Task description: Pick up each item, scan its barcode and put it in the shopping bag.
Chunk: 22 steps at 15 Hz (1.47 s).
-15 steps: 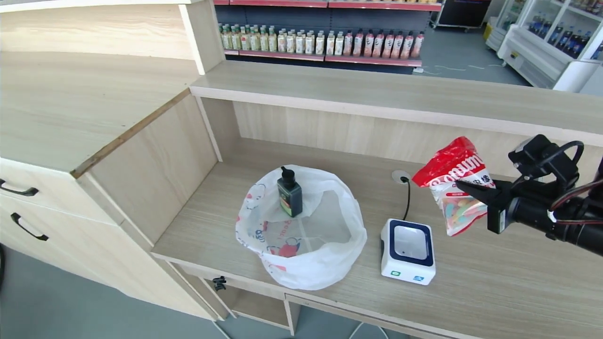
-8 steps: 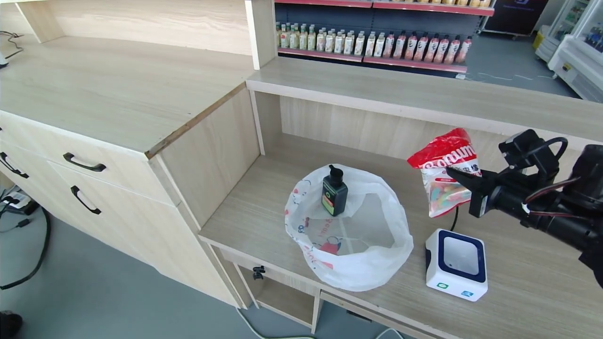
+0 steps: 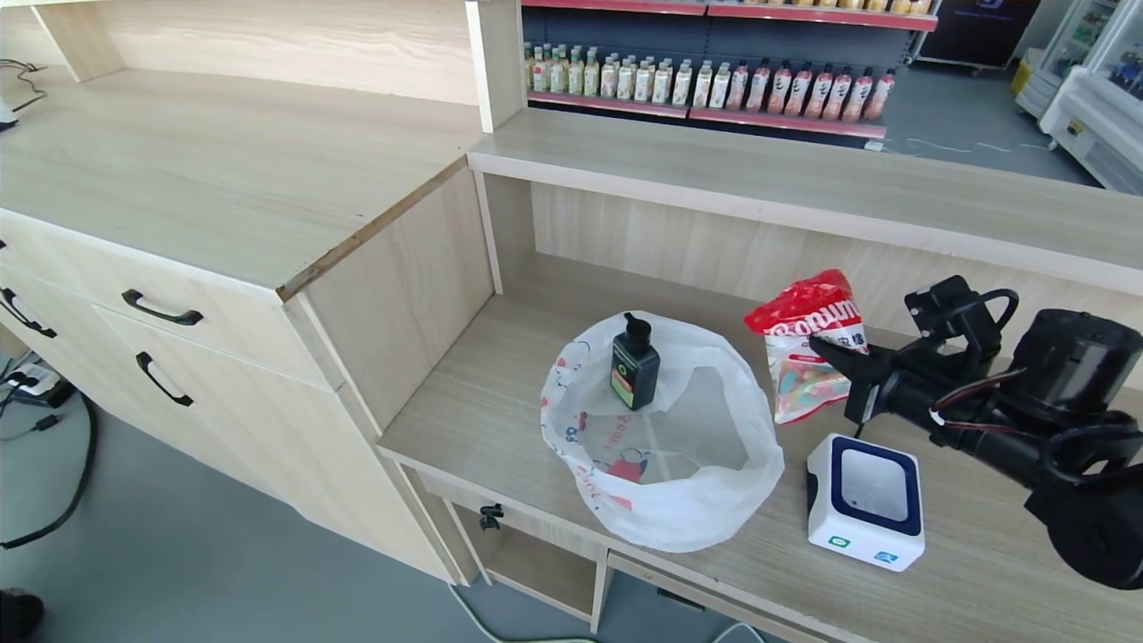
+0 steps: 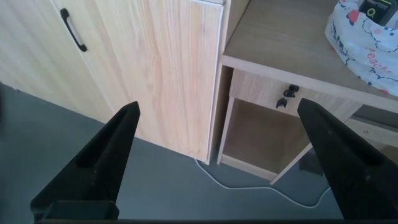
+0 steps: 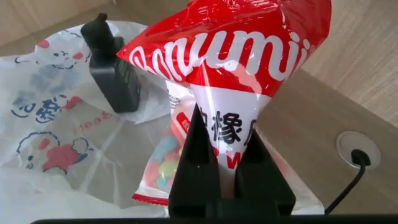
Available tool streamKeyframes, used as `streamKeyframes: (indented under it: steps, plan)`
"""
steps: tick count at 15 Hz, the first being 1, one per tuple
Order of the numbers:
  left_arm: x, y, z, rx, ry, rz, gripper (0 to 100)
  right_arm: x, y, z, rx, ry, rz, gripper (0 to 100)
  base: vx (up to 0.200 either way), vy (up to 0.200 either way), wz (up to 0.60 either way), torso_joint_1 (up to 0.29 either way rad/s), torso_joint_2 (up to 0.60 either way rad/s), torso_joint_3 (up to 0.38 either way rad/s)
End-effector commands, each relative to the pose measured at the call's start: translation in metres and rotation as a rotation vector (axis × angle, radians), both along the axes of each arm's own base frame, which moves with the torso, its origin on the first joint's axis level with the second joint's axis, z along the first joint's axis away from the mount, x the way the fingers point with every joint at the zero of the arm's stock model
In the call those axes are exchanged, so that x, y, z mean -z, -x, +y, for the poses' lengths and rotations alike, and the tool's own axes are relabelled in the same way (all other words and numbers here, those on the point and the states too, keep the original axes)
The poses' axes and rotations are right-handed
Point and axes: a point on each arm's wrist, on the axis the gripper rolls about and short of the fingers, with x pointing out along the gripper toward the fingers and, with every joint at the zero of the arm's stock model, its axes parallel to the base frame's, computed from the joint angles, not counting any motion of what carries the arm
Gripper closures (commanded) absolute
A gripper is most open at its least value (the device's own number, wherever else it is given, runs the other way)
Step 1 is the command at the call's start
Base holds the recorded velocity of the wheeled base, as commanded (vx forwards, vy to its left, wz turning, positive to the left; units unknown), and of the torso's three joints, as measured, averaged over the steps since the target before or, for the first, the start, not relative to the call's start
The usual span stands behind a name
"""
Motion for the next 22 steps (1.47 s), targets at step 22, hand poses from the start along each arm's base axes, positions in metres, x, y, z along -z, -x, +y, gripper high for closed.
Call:
streamKeyframes:
  steps: [22]
  plan:
    - [0.0,0.0,0.0,0.0,0.001,0.0,0,0.047,0.002,0.056,-0.181,0.111,-0.046,100,0.0,0.0,0.0,0.0,0.0,0.0]
